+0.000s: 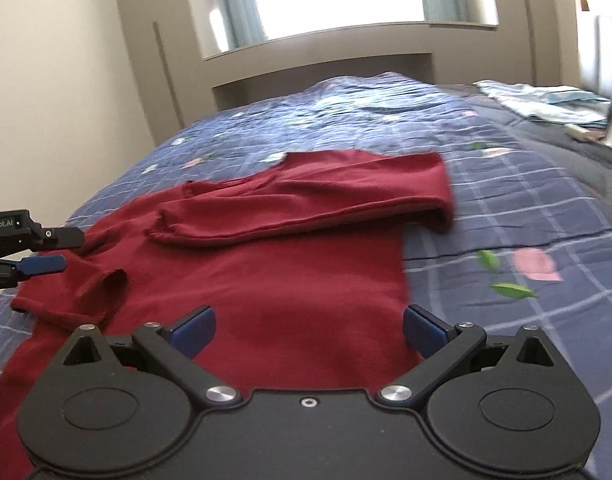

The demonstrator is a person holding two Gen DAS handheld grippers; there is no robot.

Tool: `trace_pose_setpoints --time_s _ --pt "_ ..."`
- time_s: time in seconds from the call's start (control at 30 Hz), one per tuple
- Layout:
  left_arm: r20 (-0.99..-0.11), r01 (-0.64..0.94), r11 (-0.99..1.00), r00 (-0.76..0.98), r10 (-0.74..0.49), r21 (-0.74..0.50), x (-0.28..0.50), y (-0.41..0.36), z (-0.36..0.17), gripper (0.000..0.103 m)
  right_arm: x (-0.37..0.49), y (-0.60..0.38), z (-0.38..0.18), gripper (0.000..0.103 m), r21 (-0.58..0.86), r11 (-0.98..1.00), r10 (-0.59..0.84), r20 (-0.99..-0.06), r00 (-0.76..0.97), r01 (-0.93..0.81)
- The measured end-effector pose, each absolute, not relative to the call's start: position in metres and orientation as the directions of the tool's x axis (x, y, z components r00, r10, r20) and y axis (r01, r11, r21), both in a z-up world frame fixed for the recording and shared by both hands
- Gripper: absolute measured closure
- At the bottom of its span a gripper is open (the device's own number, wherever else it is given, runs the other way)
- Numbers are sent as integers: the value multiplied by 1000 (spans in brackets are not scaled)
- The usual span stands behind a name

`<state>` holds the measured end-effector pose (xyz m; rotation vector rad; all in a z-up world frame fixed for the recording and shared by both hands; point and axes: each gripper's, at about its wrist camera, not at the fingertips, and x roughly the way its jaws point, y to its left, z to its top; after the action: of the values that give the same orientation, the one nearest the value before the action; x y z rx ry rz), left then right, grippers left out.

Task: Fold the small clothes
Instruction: 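Lay the sleeve across the sweater body and open the left tool, then grasp the sweater side edge with the right tool and lift it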

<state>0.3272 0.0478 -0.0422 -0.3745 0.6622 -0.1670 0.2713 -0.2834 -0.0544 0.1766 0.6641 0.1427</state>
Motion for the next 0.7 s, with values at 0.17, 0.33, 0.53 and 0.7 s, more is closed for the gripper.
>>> trace_pose_setpoints --time_s 0.17,0.33,0.53,0.7 --pt "-566 -64 935 810 -156 -349 306 83 -28 1 298 -243 -53 8 287 931 358 -597 718 -225" --pt "-588 -178 953 809 -1 -246 291 115 -27 0 337 -185 -61 18 356 865 502 -613 611 -353" --pt "-606 -239 951 792 74 -195 275 149 -35 0 367 -133 -69 29 327 855 513 -652 559 -403" --pt "-605 -259 946 791 91 -197 266 165 -39 0 374 -110 -61 98 264 841 511 -676 531 -473"
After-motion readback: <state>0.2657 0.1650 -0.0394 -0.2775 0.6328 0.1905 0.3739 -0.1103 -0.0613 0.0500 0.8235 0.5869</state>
